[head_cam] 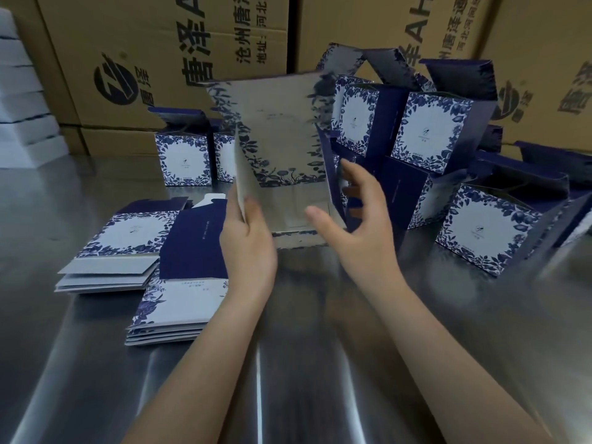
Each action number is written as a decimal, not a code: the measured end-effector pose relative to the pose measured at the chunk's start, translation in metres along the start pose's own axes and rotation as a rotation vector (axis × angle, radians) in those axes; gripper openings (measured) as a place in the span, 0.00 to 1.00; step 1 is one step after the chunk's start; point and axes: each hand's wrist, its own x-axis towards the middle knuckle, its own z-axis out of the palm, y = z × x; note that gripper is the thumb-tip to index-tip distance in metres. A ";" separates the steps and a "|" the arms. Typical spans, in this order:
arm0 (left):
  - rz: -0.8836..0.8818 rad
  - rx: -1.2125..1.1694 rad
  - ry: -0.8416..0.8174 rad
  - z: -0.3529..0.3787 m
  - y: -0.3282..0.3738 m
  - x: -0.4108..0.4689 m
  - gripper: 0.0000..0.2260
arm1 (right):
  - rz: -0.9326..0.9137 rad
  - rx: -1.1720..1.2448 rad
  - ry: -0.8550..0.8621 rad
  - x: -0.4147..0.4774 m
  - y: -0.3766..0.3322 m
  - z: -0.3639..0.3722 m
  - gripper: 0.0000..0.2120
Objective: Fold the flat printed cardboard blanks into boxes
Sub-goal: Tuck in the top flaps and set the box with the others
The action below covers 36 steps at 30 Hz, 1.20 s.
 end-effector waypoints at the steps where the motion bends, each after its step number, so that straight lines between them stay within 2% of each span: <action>1: 0.028 0.020 -0.008 0.001 0.000 -0.002 0.20 | -0.002 -0.003 0.020 0.000 0.001 0.001 0.27; 6: 0.017 0.070 -0.064 0.002 -0.003 -0.006 0.18 | 0.011 0.047 0.155 0.001 0.006 0.002 0.12; 11: -0.095 0.065 -0.157 0.004 -0.008 -0.007 0.23 | 0.117 0.021 0.201 0.000 0.011 0.002 0.14; 14: -0.095 0.067 -0.196 0.005 -0.010 -0.009 0.24 | 0.167 0.028 0.143 0.000 0.008 0.003 0.18; 16: -0.079 0.069 -0.222 0.006 -0.011 -0.012 0.24 | 0.053 -0.055 0.168 -0.003 -0.002 0.004 0.24; 17: -0.070 0.066 -0.226 0.006 -0.012 -0.013 0.25 | -0.077 -0.133 0.217 -0.005 -0.008 0.004 0.25; 19: -0.060 0.055 -0.228 0.007 -0.014 -0.015 0.25 | -0.381 -0.216 0.295 -0.010 -0.019 0.008 0.20; 21: -0.065 0.051 -0.229 0.008 -0.015 -0.015 0.25 | -0.527 -0.186 0.274 -0.017 -0.026 0.015 0.15; 23: -0.067 0.042 -0.232 0.008 -0.017 -0.016 0.25 | -0.431 -0.191 0.162 -0.022 -0.033 0.024 0.13; 27: -0.029 -0.001 -0.181 0.008 -0.019 -0.022 0.24 | 0.118 -0.421 -0.181 -0.007 -0.032 0.032 0.17; 31: -0.029 -0.069 -0.102 0.012 -0.022 -0.027 0.26 | 0.446 -0.580 -0.433 0.027 -0.021 0.037 0.17; 33: -0.042 -0.109 -0.079 0.012 -0.022 -0.029 0.25 | 0.496 -0.673 -0.548 0.036 -0.011 0.047 0.14; 36: -0.039 -0.116 -0.074 0.012 -0.022 -0.031 0.25 | 0.432 -0.811 -0.711 0.040 0.008 0.061 0.11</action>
